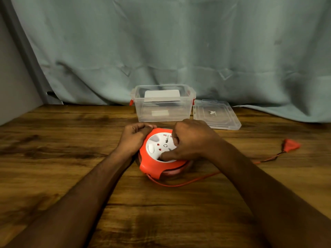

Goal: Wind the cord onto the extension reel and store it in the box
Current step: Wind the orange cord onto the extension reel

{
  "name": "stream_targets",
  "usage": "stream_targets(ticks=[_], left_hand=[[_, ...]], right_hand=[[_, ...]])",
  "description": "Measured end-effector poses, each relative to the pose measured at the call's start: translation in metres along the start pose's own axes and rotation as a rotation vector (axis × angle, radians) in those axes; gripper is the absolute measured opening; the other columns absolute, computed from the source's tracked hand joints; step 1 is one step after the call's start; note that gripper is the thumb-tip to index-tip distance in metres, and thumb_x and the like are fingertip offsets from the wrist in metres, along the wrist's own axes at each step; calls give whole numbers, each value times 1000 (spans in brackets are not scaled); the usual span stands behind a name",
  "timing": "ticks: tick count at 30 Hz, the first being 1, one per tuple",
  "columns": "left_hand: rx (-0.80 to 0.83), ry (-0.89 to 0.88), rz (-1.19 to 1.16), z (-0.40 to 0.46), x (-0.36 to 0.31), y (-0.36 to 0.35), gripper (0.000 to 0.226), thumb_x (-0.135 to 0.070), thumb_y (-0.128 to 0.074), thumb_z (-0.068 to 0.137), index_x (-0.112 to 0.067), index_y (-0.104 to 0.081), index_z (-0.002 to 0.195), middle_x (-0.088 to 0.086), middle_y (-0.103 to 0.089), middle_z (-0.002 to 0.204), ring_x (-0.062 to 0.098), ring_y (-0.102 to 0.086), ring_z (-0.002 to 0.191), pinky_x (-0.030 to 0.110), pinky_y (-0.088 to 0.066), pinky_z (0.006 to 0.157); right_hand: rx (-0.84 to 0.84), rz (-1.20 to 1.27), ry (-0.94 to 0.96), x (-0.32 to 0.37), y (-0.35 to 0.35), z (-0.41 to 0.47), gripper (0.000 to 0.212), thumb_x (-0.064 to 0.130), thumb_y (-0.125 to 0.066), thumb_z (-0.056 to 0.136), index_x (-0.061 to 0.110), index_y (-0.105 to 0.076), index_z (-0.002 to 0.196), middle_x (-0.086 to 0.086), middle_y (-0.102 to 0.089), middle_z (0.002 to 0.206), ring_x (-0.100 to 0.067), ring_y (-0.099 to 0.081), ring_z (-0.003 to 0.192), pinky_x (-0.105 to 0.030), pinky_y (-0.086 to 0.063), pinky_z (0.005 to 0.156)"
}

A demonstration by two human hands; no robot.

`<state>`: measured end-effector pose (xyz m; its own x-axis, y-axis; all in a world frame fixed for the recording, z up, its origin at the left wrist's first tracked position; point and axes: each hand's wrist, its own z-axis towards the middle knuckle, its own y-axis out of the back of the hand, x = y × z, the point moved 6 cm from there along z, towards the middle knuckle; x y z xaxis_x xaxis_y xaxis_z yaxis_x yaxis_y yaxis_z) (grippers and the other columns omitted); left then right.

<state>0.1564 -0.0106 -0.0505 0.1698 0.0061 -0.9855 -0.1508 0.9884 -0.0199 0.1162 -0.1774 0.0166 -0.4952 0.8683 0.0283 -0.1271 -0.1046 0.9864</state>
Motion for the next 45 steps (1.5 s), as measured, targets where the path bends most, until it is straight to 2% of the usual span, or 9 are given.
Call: stream_targets(ticks=[5,10,13,17,23,28,34,40,45], left_hand=[[9,9,11,2,2,1,21,-5,-62,107,-7,-80,98,5,-81,91,10,-76,74,20,-64,67],[40,28,15,2,3,-1,23,-7,-62,107,-11,-80,94,5,-82,94,14,-76,79,22,-65,71],[80,21,72,2,2,-4,23,-8,-63,107,-13,-81,94,4,-82,93,15,-75,80,24,-63,73],[147,25,93,-1,1,-9,21,-10,-63,107,-14,-82,97,8,-83,95,20,-76,83,31,-63,77],[199,33,81,0,5,-10,21,-8,-65,105,-13,-84,96,9,-84,98,25,-77,92,40,-62,88],[177,26,72,0,4,-9,23,-6,-66,103,-15,-84,93,4,-86,93,21,-78,88,35,-64,83],[158,15,71,-4,-2,-9,22,-5,-65,104,-12,-83,94,6,-84,94,21,-77,89,36,-63,85],[127,13,42,-4,-3,-9,25,-1,-62,105,-11,-81,91,-1,-82,86,10,-75,76,26,-62,77],[123,19,57,-3,-1,-8,23,-4,-62,106,-10,-81,95,4,-82,91,15,-76,79,27,-63,74]], right_hand=[[-133,-82,3,15,1,-1,56,81,-55,76,27,-46,85,1,-64,96,-17,-43,80,-32,-30,74],[-101,-23,43,8,3,2,52,73,-57,83,26,-49,63,11,-48,70,-14,-49,74,-31,-29,64],[-1,141,41,-14,8,2,21,52,-73,80,37,-66,94,19,-51,74,-5,-51,75,-25,-32,59],[166,335,82,-27,7,-4,37,31,-82,78,34,-67,111,32,-57,58,11,-55,58,-21,-41,57],[260,379,120,-26,-7,-1,60,39,-86,72,44,-64,127,18,-63,126,-5,-63,105,-30,-58,86],[203,290,86,-24,-6,1,64,54,-85,60,44,-66,120,15,-60,126,-10,-61,102,-35,-58,83],[150,174,44,-19,-1,0,64,64,-84,56,37,-70,112,18,-58,107,-5,-55,86,-24,-45,63],[127,128,22,-6,2,-4,51,68,-82,56,24,-69,78,12,-62,82,-10,-56,78,-28,-42,57],[102,79,91,3,2,-3,59,74,-76,62,16,-63,58,5,-61,61,-13,-59,66,-28,-37,54]])
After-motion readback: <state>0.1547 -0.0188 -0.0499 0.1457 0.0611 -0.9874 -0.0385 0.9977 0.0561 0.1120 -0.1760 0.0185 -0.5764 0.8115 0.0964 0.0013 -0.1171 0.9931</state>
